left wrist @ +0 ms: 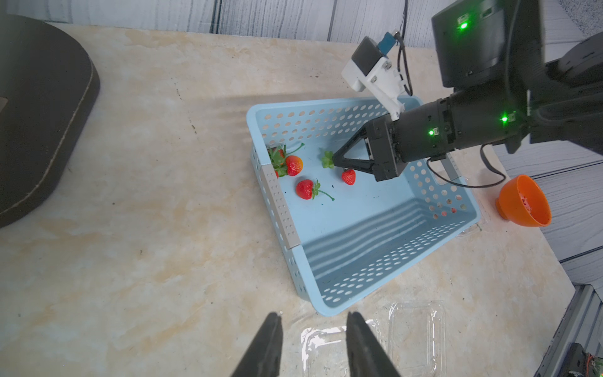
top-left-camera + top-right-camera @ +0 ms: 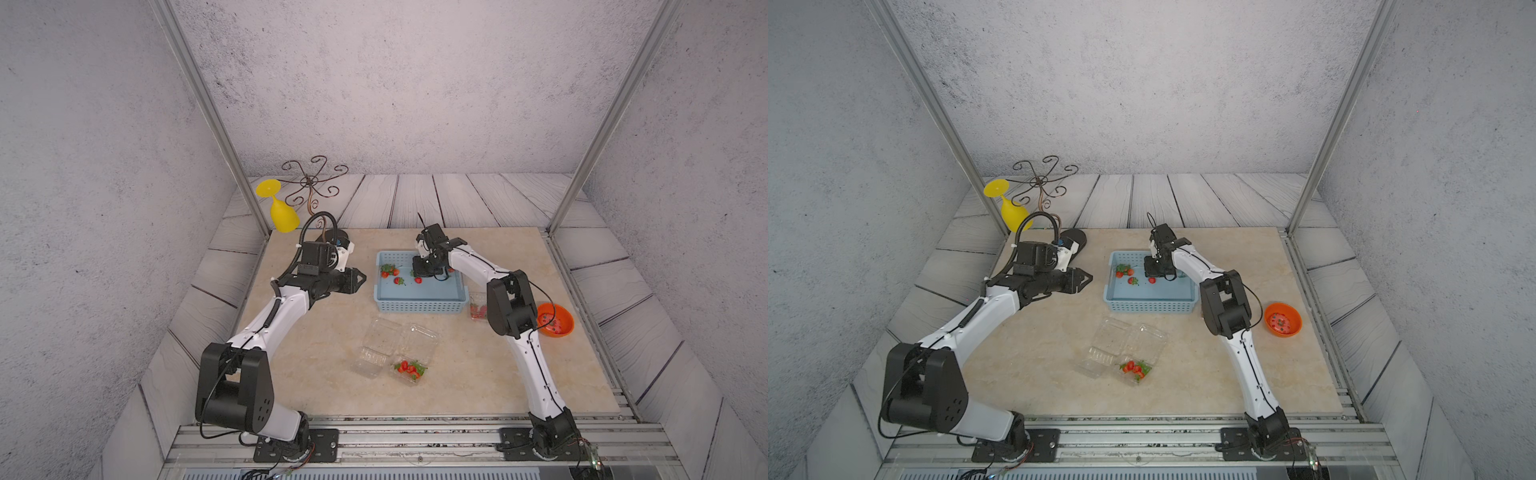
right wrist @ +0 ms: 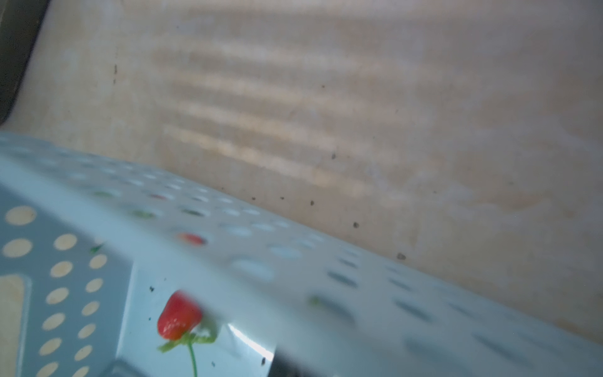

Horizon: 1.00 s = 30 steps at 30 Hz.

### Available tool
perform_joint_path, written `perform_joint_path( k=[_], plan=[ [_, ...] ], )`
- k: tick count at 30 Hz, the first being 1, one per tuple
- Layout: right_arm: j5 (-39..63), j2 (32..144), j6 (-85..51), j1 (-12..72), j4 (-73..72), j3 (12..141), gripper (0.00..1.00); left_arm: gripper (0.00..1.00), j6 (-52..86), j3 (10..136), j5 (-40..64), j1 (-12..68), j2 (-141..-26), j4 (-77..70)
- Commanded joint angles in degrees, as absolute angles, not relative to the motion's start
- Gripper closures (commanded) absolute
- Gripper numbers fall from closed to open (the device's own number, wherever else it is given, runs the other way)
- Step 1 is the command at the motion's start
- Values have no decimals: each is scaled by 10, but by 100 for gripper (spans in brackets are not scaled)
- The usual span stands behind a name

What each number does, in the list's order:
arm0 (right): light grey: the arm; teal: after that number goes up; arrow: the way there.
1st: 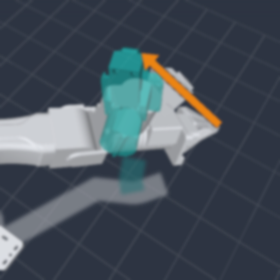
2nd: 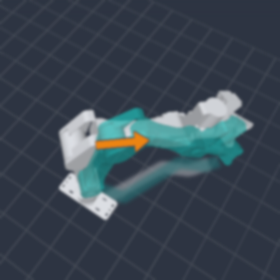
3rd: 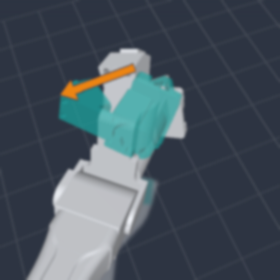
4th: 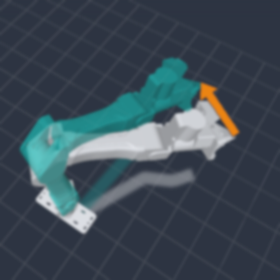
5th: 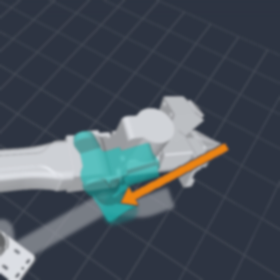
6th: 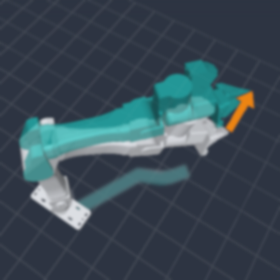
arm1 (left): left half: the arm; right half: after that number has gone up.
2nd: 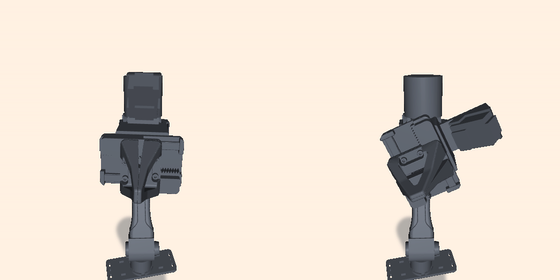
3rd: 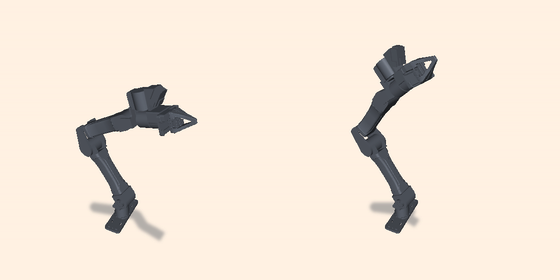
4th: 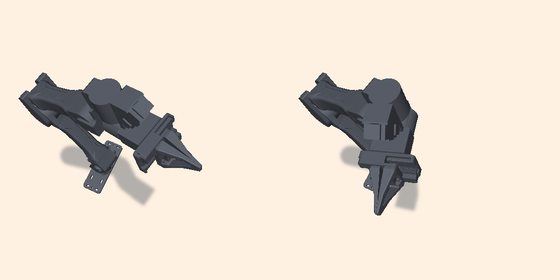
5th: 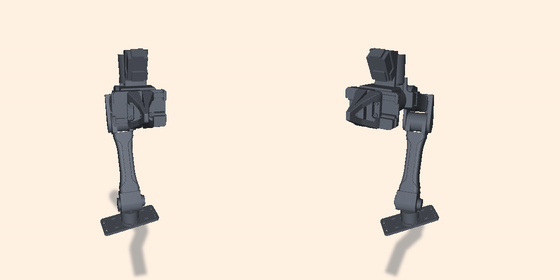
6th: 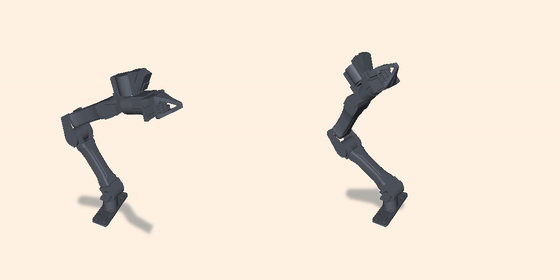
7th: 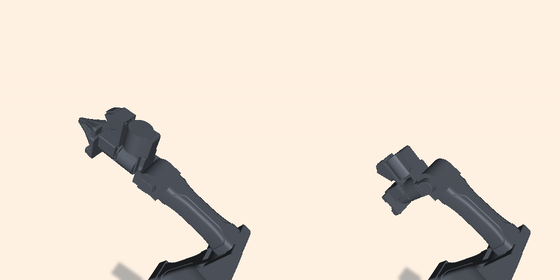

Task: Pack strawberries into containers
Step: Pick up the strawberry from the basket.

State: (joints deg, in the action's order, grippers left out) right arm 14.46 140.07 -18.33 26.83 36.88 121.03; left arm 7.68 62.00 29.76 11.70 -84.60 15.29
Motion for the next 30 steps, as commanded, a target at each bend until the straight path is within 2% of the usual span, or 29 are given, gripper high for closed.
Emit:
perform_joint_path(
  k=[1, 10, 15, 22, 30],
  plan=[
    [136, 1326, -167, 269, 375, 1191, 100, 63, 65, 633, 297, 120, -844, 159],
    [156, 1240, -162, 269, 353, 1094, 100, 63, 66, 633, 297, 120, -839, 159],
    [185, 1121, -160, 289, 323, 975, 100, 63, 67, 633, 299, 120, -833, 157],
    [225, 948, -165, 383, 306, 771, 100, 63, 73, 634, 303, 120, -825, 156],
    [242, 905, -215, 479, 276, 634, 100, 63, 83, 631, 312, 120, -809, 149]
  ],
)
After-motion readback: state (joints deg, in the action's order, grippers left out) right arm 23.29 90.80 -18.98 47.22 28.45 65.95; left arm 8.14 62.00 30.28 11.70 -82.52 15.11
